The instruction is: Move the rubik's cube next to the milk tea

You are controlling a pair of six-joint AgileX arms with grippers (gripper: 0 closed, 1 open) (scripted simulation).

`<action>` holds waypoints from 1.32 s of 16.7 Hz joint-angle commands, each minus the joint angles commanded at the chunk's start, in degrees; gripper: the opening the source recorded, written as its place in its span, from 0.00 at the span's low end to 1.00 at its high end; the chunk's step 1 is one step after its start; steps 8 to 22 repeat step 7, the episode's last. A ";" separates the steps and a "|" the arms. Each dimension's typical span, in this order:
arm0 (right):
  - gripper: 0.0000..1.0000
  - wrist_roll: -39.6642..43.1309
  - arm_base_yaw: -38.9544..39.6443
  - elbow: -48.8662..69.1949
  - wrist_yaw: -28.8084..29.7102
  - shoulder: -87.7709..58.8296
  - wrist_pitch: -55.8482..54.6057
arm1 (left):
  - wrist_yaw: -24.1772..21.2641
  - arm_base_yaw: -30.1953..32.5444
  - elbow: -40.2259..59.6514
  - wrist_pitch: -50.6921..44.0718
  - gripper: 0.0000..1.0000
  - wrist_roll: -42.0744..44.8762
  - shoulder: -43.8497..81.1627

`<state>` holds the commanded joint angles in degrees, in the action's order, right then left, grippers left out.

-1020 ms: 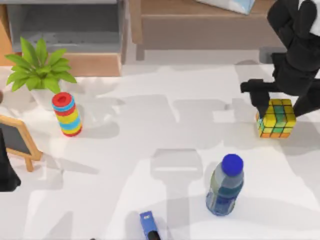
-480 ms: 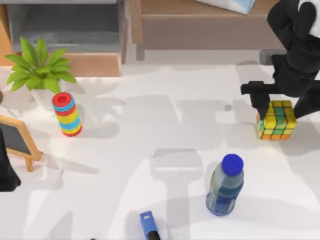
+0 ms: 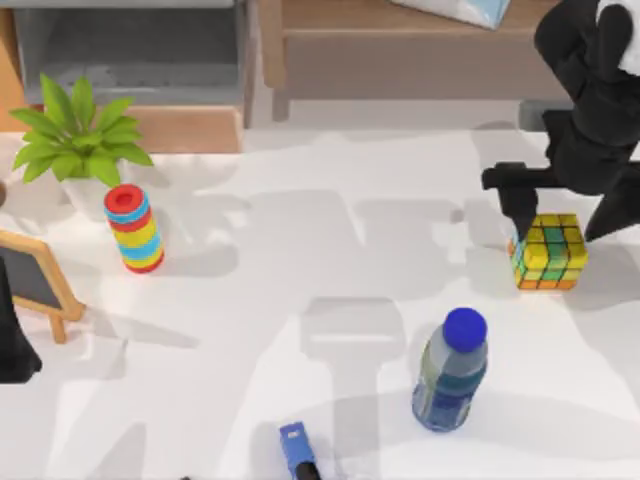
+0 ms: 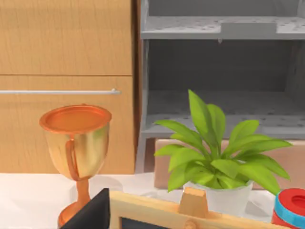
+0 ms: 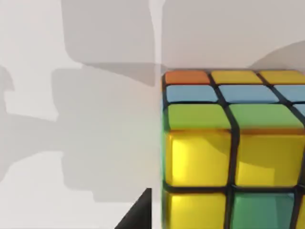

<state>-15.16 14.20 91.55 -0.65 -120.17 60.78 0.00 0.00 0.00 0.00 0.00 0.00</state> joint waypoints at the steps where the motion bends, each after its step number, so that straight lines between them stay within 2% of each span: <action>1: 0.98 0.00 0.00 0.00 0.00 0.00 0.00 | 0.00 0.00 0.00 0.00 1.00 0.00 0.00; 22: 1.00 0.00 0.00 0.00 0.00 0.00 0.00 | 0.00 0.00 0.00 0.00 1.00 0.00 0.00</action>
